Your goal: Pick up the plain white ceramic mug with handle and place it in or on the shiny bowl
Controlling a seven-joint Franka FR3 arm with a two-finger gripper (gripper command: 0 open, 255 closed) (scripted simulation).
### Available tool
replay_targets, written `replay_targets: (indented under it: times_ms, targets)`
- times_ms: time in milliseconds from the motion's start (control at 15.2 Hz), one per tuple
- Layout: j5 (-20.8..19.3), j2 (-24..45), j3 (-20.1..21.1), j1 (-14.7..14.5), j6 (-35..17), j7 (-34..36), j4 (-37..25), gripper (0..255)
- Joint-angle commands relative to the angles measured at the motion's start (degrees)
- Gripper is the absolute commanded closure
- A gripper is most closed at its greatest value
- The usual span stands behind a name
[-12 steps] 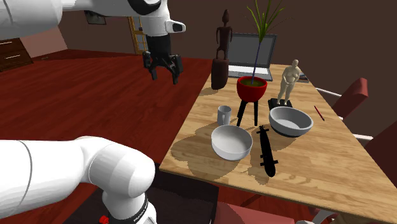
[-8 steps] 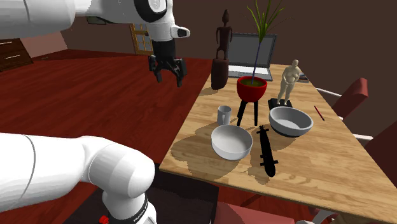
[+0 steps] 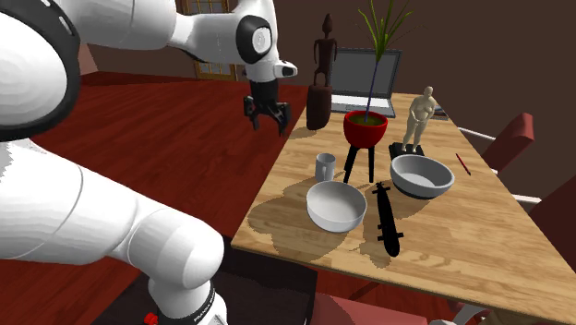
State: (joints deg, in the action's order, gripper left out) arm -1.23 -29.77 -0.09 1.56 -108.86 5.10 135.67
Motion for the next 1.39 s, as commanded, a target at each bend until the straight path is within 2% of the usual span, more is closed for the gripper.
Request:
replay_targets:
  times_ms: [0, 660, 1320]
  targets:
    - [-0.34, 4.22, -0.42, 0.53, -3.18, 0.15, -1.34, 0]
    - [-1.18, 24.72, -2.26, 2.59, -15.96, 1.31, -10.06, 0]
    - [-0.30, 45.95, -3.99, 4.55, -22.31, 1.82, -25.93, 0]
